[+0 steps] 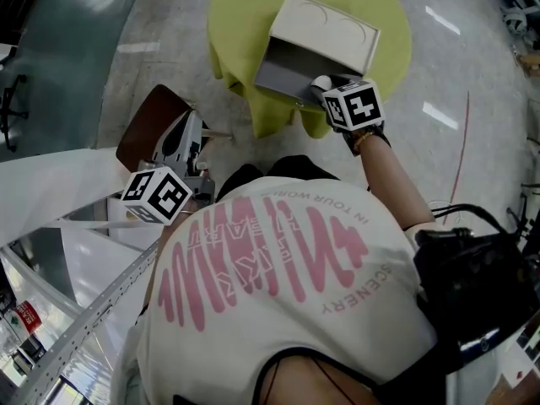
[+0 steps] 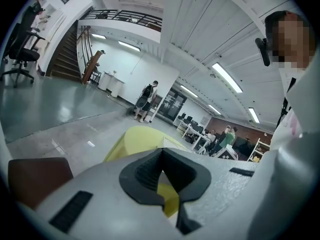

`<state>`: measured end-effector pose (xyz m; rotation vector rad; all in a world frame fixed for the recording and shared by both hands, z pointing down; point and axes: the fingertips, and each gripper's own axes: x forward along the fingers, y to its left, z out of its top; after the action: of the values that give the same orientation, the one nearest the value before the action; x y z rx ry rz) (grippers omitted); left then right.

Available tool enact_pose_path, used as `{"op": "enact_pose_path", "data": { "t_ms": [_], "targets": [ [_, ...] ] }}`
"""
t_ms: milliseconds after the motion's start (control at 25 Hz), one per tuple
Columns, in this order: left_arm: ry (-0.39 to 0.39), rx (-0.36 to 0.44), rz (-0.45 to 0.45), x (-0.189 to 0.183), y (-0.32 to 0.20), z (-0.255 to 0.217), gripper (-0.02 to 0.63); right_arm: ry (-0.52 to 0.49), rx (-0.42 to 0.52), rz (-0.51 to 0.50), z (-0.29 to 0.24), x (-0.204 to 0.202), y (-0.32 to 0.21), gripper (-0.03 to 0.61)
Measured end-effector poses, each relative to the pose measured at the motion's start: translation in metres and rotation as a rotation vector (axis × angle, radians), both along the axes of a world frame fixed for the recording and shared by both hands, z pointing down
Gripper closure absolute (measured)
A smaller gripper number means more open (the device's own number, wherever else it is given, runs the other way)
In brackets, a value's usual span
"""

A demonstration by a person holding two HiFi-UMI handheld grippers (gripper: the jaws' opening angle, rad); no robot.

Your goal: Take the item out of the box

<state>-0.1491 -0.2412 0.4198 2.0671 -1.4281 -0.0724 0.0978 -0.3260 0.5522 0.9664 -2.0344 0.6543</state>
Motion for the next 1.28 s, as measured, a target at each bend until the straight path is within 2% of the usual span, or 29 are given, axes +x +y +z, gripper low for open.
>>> {"op": "enact_pose_path", "data": {
  "t_ms": [760,1280],
  "targets": [
    [0.011,0.020,-0.045,-0.014,0.011,-0.003,0.607,0.106,-0.088,-0.042,0.010,-0.003,0.001,0.365],
    [0.009,0.017,-0.046,-0.011,0.011,-0.002,0.607,0.092,-0.097,-0.035,0.015,-0.002,-0.001,0.387]
  ]
}}
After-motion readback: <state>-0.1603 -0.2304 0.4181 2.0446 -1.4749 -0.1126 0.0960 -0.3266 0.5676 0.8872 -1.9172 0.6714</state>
